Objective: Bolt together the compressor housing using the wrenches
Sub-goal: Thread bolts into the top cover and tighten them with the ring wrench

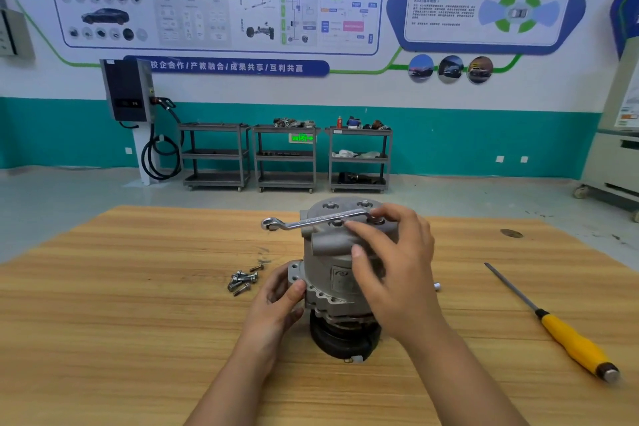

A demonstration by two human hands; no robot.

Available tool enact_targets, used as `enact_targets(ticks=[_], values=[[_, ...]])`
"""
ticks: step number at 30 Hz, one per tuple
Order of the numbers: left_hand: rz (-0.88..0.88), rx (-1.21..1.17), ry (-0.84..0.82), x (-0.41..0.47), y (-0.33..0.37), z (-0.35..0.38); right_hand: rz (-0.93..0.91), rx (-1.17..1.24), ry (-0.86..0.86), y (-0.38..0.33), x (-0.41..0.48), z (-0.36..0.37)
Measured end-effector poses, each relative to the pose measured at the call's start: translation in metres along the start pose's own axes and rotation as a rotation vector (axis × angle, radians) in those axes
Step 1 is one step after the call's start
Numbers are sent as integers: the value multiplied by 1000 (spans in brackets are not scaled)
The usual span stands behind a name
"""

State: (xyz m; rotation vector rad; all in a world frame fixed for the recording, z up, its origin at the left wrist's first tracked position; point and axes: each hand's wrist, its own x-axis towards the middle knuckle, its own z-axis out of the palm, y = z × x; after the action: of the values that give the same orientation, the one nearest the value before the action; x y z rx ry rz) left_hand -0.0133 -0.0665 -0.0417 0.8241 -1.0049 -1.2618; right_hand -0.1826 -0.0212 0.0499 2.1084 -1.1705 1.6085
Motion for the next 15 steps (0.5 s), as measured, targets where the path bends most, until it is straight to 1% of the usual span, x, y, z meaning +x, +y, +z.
enact_targets(ticks=[2,6,9,12,15], values=[[-4,7,4,0,0,0,48,18,-37,2,10,-3],[-1,27,2,-2,2,2,147,136,-39,2,34,-6],[-9,24,18,-2,2,1,122,87,-172,3,53,-8],[-11,17,23,-2,1,0,136,78,-316,4,66,-13],[-14,26,14,-2,1,0,140,11,-375,5,73,-13]])
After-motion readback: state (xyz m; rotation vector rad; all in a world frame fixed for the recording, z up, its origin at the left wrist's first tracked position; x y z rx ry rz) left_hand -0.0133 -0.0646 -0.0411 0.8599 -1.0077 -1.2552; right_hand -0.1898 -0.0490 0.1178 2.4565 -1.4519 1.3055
